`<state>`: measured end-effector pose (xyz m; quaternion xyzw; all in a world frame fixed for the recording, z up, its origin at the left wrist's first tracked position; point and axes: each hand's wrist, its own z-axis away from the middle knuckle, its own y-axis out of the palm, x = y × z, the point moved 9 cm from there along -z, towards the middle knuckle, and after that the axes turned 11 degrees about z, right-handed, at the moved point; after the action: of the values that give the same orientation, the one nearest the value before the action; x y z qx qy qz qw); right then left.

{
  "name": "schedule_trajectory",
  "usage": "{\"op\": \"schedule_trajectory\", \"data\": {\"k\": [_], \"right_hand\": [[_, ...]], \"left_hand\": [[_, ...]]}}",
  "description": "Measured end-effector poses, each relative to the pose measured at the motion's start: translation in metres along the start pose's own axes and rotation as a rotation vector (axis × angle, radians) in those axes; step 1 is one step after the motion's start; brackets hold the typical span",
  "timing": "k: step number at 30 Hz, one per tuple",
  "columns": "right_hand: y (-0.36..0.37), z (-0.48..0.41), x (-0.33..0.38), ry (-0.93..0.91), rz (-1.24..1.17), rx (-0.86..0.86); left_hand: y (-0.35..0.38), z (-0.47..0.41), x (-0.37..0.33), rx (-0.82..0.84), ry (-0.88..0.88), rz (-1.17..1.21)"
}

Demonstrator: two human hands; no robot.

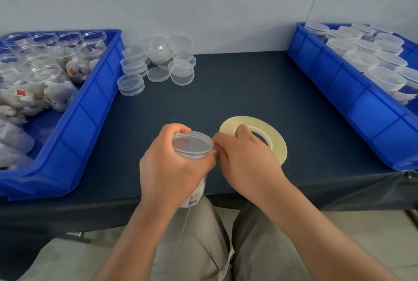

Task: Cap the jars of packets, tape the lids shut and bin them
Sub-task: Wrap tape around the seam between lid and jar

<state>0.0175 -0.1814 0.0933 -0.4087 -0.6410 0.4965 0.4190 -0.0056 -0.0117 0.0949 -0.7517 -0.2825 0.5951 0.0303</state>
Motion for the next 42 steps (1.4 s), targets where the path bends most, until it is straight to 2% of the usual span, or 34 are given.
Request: {"op": "schedule_trajectory", "data": {"k": [2,5,7,10,14,18,22,25,29,31,33,35,37,42], "right_hand": [[0.013,-0.01,-0.007,0.064,0.023,0.024],[0.031,-0.035,-0.049,0.208,0.134,0.111],[0.033,-0.043,-0.08,0.264,0.054,0.07],[0.04,-0.041,-0.097,0.221,0.095,-0.009],[0.065,-0.03,-0.094,0.129,0.147,0.053],[0.076,-0.026,-0.087,0.088,0.16,0.044],[0.085,-0.027,-0.08,0.052,0.163,0.024],[0.094,-0.028,-0.078,0.025,0.228,0.068],[0.089,-0.028,-0.075,0.044,0.193,0.177],[0.065,-0.026,-0.069,0.091,-0.002,0.098],[0.027,-0.02,-0.056,0.117,-0.41,-0.08],[-0.002,-0.011,-0.034,0.087,-0.793,-0.165],[-0.015,-0.003,-0.011,0.048,-0.997,-0.123],[-0.007,0.001,0.015,0.083,-1.29,0.083]], "left_hand": [[0.002,0.005,-0.011,0.013,-0.003,0.033],[0.034,0.04,-0.044,0.229,0.048,0.258],[0.045,0.053,-0.058,0.317,0.043,0.299],[0.033,0.027,-0.036,0.242,-0.059,0.374],[0.008,0.002,-0.004,0.117,-0.15,0.383],[0.008,-0.001,0.02,0.087,-0.284,0.502],[0.005,-0.005,0.025,0.07,-0.299,0.509],[0.003,-0.009,0.026,0.059,-0.302,0.515],[0.001,-0.011,0.023,0.045,-0.311,0.556],[0.003,-0.01,0.022,0.06,-0.335,0.594],[0.004,-0.009,0.022,0.082,-0.358,0.628],[0.007,-0.005,0.021,0.104,-0.379,0.66],[0.011,-0.002,0.019,0.126,-0.395,0.701],[0.02,0.003,0.014,0.194,-0.454,0.828]]}}
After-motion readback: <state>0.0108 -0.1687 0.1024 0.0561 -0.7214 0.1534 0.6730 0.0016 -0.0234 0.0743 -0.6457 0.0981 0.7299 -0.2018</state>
